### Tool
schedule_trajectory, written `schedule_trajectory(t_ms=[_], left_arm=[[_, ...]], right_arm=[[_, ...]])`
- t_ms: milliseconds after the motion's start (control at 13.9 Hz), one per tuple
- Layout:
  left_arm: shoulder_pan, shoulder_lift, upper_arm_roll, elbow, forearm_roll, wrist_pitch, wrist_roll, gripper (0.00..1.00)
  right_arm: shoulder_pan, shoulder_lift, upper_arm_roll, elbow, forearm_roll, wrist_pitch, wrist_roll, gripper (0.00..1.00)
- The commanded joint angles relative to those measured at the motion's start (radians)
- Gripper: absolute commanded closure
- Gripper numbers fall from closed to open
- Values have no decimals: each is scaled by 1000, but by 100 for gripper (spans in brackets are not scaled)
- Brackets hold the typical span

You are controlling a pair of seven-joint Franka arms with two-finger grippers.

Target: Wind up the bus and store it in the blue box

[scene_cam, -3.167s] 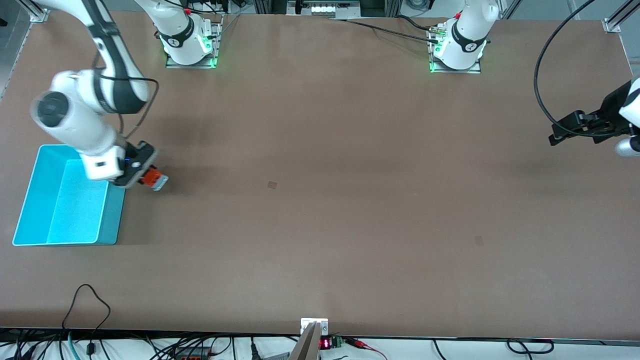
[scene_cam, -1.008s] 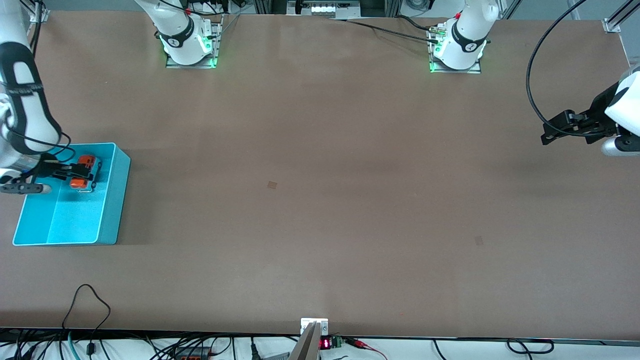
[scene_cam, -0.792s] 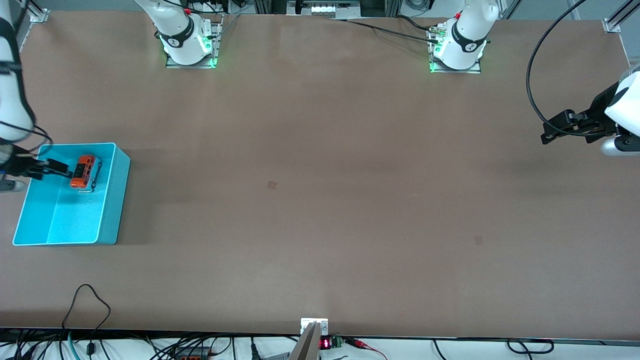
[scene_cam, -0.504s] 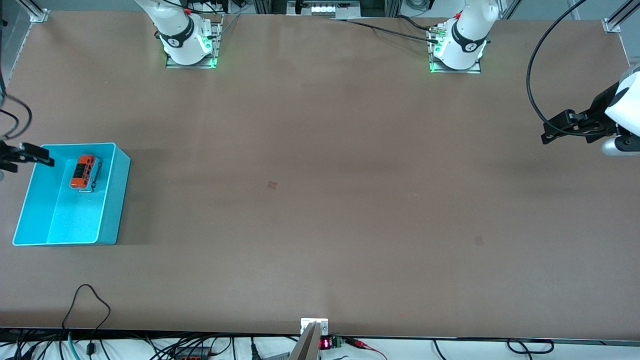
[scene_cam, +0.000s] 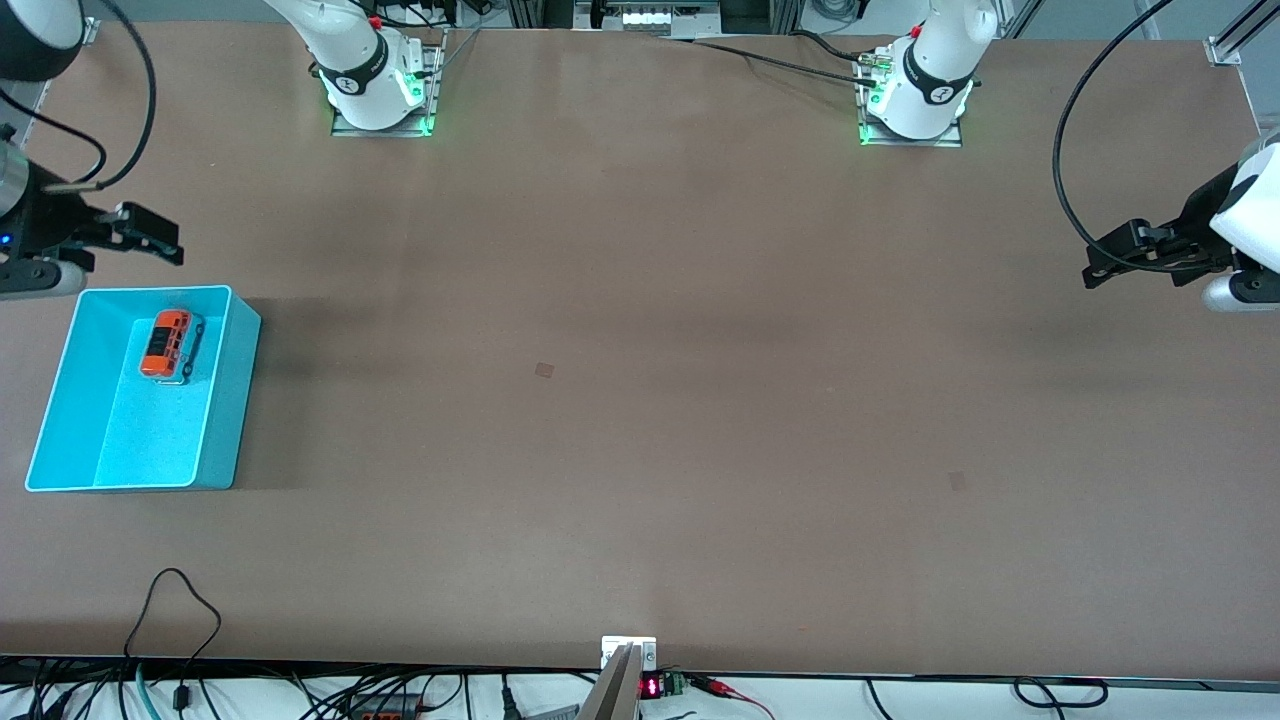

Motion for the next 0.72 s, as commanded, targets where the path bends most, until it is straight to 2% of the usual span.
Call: schedule_trajectory(t_ms=[0, 360, 576, 648], left_arm=[[3, -19, -4, -12, 5, -3, 18, 0], [5, -19, -4, -12, 5, -5, 18, 0], [3, -19, -5, -12, 5, 0, 18, 0], [5, -19, -5, -12, 5, -2, 18, 0]], right_arm=[[73, -10, -92, -25, 23, -2, 7, 0], [69, -3, -78, -14, 29, -5, 6, 0], [66, 7, -78, 1, 125, -5, 94, 0], [66, 13, -78, 6, 126, -5, 99, 0]])
